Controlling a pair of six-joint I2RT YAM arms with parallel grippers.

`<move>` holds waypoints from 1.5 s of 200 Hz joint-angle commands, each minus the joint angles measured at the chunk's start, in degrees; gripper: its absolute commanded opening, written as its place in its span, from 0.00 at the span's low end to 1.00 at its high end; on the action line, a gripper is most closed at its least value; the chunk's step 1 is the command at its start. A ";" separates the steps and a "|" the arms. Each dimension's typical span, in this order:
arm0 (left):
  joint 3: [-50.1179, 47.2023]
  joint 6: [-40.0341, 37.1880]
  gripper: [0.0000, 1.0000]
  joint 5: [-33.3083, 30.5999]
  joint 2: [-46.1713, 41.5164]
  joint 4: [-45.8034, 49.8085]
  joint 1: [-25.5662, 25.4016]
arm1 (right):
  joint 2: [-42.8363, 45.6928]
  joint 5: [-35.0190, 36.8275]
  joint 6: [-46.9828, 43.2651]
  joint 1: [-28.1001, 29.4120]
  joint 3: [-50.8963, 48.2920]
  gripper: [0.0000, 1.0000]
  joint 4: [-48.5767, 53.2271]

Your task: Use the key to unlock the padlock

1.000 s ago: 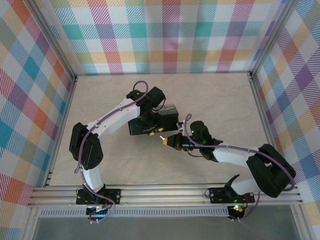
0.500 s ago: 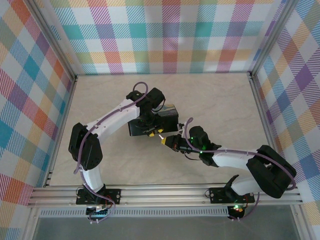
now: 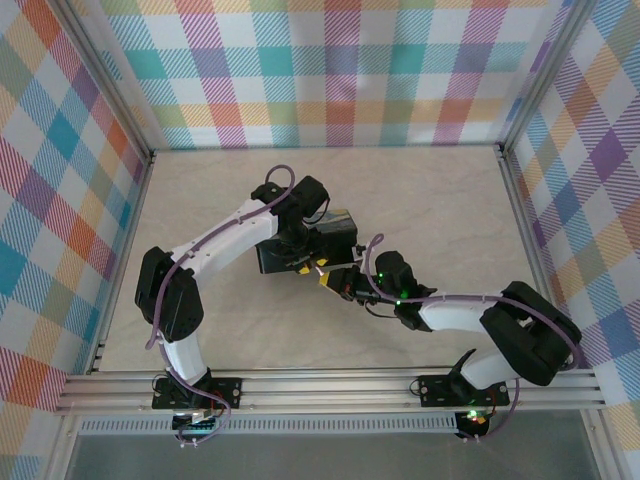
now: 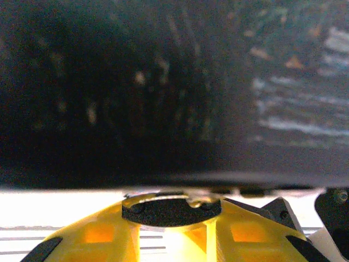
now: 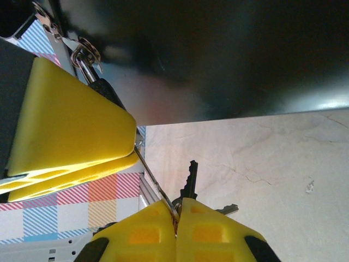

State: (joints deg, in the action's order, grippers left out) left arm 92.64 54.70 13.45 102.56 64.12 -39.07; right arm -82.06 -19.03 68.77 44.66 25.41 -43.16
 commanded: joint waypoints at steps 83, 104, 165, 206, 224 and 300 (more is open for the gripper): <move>-2.63 1.47 0.01 2.89 -3.68 -2.54 0.92 | -4.32 -2.37 4.39 0.35 2.59 0.00 -11.46; -3.05 1.55 0.01 3.25 -4.30 -2.86 1.41 | -4.32 -2.44 5.59 0.41 3.05 0.00 -12.37; -4.26 1.56 0.00 4.99 -5.65 -4.26 2.11 | -5.61 -2.16 9.48 0.41 5.26 0.00 -16.98; -5.89 1.61 0.00 5.92 -6.29 -5.14 2.41 | -7.30 -0.79 9.95 0.34 5.22 0.00 -25.18; -6.05 1.56 0.00 6.06 -6.53 -5.12 2.64 | -8.83 -1.90 10.10 0.42 6.50 0.00 -24.83; -7.38 1.45 0.00 6.41 -7.26 -5.47 3.30 | -3.60 -1.78 0.11 1.05 10.16 0.00 -15.35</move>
State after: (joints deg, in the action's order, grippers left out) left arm 86.54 56.36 14.96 97.12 58.26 -34.94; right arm -90.59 -20.84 75.26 44.99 29.82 -53.49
